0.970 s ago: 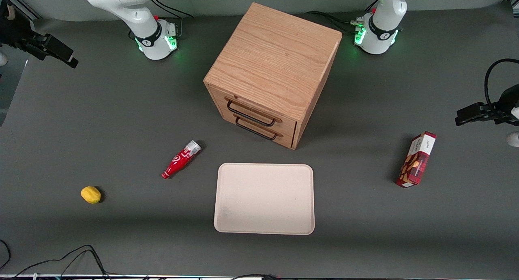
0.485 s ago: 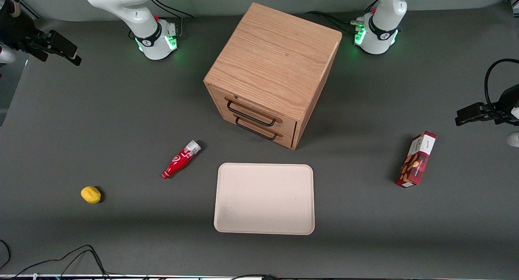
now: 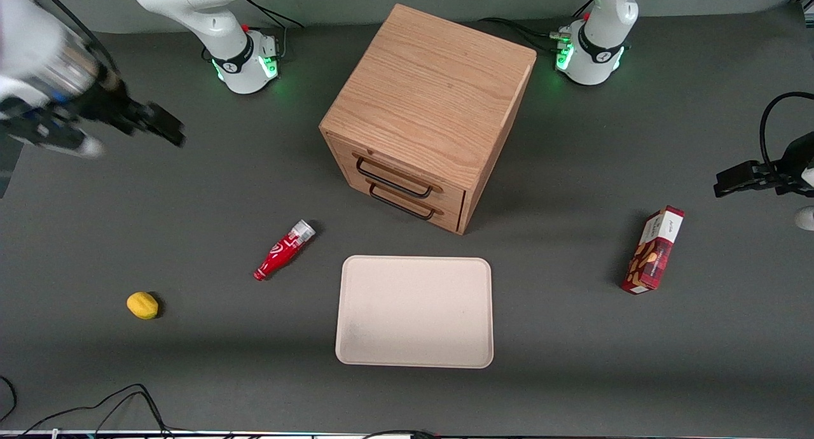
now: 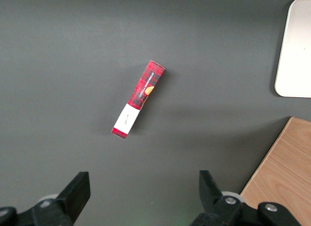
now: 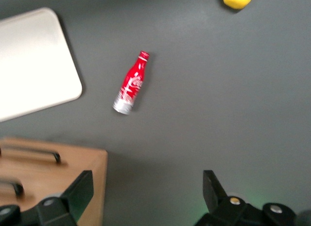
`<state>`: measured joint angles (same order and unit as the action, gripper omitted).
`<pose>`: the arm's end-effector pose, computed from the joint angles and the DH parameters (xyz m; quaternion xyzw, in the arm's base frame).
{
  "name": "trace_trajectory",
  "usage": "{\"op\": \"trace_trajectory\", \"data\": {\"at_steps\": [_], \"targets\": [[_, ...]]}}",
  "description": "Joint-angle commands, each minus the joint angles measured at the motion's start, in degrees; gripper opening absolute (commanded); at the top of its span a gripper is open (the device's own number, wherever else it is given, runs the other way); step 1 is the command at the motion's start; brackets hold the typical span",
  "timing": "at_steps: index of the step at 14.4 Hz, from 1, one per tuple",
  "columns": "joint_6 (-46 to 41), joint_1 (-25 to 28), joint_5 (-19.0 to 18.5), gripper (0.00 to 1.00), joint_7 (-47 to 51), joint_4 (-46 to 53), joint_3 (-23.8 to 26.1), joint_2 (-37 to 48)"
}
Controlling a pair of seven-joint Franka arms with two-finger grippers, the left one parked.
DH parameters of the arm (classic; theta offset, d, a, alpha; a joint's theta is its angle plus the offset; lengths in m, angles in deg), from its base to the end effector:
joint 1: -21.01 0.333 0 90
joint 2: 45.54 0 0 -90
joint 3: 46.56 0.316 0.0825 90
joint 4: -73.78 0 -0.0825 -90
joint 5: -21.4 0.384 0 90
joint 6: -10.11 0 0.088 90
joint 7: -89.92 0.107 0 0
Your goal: Place coke bottle on tray
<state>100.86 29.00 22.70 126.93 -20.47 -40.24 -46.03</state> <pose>0.5373 0.1393 0.5860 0.9797 -0.1972 -0.0365 0.0044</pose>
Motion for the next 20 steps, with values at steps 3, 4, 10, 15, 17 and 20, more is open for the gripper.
{"op": "trace_trajectory", "data": {"at_steps": [3, 4, 10, 15, 17, 20], "targets": [[10.12, -0.17, 1.96, 1.00, 16.58, 1.80, 0.71, -18.54], [13.71, -0.17, 1.96, 1.00, 18.60, 0.57, 0.71, -21.53], [34.73, 0.09, 1.87, 1.00, 24.07, -6.73, 0.71, -31.84], [41.16, 0.18, 1.87, 1.00, 25.12, -10.50, 0.80, -34.22], [42.66, 0.35, 1.87, 1.00, 25.21, -12.00, 0.80, -34.22], [45.04, 0.36, 1.87, 0.10, 26.88, -13.32, 1.68, -34.31]]}}
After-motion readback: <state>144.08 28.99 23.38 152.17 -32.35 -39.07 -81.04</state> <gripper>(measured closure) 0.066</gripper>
